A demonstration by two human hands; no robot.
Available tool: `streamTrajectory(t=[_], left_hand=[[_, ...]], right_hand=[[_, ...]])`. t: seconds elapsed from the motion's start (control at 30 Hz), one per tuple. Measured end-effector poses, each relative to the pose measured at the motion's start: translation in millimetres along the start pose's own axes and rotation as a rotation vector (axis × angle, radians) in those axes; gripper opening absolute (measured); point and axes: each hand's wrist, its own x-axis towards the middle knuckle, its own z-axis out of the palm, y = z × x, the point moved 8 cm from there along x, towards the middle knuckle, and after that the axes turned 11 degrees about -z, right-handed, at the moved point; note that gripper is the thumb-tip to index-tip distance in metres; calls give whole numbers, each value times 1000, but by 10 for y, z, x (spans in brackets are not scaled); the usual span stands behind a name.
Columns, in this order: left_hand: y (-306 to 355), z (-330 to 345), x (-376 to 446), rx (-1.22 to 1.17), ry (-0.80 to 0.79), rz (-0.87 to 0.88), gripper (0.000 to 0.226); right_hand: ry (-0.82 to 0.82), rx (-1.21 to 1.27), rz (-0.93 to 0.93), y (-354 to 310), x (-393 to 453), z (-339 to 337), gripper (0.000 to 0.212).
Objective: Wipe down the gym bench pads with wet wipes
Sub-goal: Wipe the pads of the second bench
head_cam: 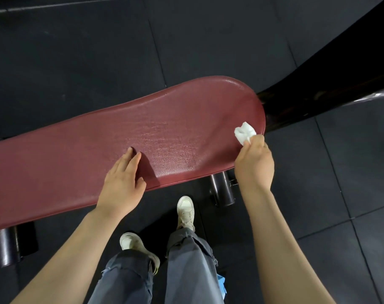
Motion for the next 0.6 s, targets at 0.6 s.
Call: streamTrajectory(t=[0.6], left_hand=[[-106,-394,-432,92,-86,210,68]], right_hand=[[-307,338,-21,-838,-1194,258,23]])
